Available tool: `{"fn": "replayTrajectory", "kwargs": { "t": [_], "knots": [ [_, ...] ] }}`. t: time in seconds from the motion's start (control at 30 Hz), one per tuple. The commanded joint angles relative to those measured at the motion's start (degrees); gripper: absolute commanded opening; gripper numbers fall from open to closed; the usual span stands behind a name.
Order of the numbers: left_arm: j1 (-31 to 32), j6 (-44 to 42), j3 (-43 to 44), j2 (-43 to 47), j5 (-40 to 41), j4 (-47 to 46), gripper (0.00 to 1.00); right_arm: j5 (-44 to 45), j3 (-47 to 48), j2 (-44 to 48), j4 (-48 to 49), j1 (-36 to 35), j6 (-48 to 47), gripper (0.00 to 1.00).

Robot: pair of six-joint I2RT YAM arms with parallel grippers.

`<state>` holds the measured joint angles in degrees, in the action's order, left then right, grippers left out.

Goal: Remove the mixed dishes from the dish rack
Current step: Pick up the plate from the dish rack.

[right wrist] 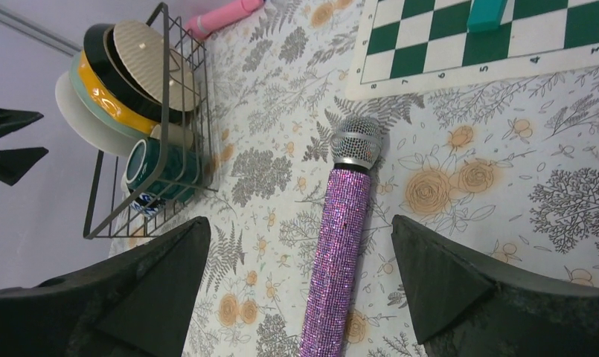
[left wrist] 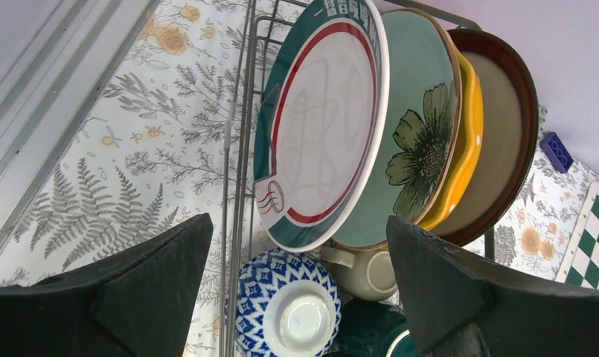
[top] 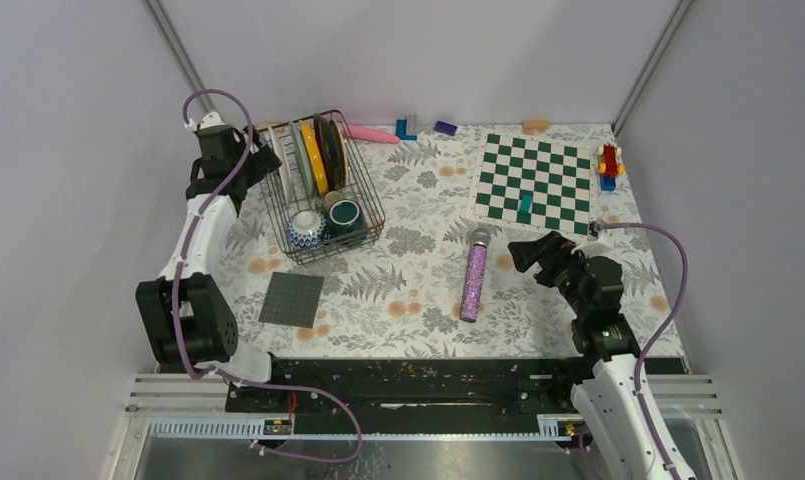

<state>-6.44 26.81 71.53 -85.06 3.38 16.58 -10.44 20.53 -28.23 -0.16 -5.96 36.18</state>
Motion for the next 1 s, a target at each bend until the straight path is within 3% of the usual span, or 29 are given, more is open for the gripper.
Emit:
{"fn": "replayTrajectory", "kwargs": {
  "t": [0.0,0.13,0.3,0.73,0.97],
  "knots": [
    [-1.2,-1.8,5.0,-2.6,-8.6,-3.4,0.89,-4.1,2.0,-1.5,2.0,0.1,-0.5,0.99],
    [-1.4,-3.1,8.8,-6.1,-13.0,-2.5,0.86,-4.5,1.8,-1.4,2.5,0.2,-0.5,0.99],
    [-1.4,-3.7,12.1,-9.9,-12.1,-0.9,0.77,-4.4,1.6,0.0,2.2,0.2,-0.4,0.99],
    [-1.4,-4.5,18.8,-18.6,-15.1,1.8,0.41,-4.8,1.0,0.8,2.9,0.2,-0.3,0.99],
    [-1.4,-5.6,20.4,-20.5,-16.3,2.6,0.37,-4.9,1.0,0.3,3.0,0.1,-0.3,0.99]
  ]
}}
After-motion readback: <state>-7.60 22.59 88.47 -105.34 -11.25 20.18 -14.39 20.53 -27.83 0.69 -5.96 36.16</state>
